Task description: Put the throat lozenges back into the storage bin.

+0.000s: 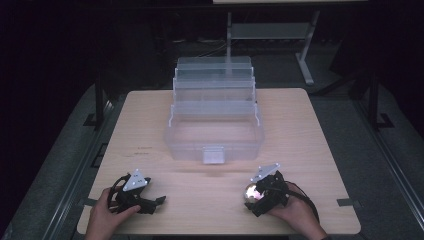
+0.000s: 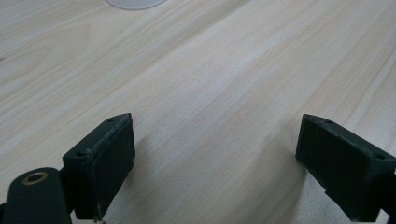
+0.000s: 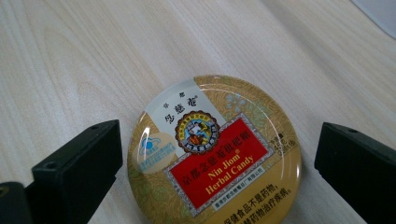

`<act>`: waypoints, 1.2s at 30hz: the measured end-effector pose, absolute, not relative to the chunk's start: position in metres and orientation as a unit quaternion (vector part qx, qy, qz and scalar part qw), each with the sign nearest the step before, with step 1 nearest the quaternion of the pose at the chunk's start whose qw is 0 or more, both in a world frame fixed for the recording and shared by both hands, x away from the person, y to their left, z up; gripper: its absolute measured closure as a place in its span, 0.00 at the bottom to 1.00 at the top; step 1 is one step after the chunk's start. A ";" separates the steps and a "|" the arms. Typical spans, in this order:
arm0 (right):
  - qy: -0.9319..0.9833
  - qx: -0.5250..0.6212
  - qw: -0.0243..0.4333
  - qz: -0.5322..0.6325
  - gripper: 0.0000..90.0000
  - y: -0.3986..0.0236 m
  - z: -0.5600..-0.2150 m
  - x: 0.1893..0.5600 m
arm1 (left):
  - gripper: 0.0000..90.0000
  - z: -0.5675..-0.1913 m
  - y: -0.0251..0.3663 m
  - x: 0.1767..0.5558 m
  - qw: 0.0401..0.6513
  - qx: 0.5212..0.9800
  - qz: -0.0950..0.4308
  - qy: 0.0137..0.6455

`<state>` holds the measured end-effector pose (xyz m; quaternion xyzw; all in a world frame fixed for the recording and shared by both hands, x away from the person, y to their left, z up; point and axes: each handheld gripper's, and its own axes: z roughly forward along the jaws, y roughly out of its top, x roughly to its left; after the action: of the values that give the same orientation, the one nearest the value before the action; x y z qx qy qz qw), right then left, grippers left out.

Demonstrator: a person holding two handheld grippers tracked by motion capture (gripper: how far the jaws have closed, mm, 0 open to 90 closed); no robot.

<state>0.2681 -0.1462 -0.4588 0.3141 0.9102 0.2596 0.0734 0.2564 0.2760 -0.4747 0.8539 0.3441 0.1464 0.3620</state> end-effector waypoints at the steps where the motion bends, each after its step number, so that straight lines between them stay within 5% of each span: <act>1: 0.911 0.314 0.074 0.259 0.01 -0.146 -0.459 0.268 | 0.12 -0.475 0.276 0.256 0.362 0.854 0.146 0.344; 22: 0.914 0.306 0.070 0.258 0.21 -0.146 -0.458 0.266 | 0.12 -0.475 0.276 0.256 0.362 0.854 0.146 0.344; 36: 0.914 0.306 0.062 0.259 0.22 -0.147 -0.458 0.266 | 0.12 -0.475 0.276 0.256 0.362 0.854 0.146 0.344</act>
<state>0.2660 -0.1466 -0.4577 0.3062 0.9139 0.2592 0.0620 0.2563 0.2759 -0.4747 0.8538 0.3442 0.1464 0.3621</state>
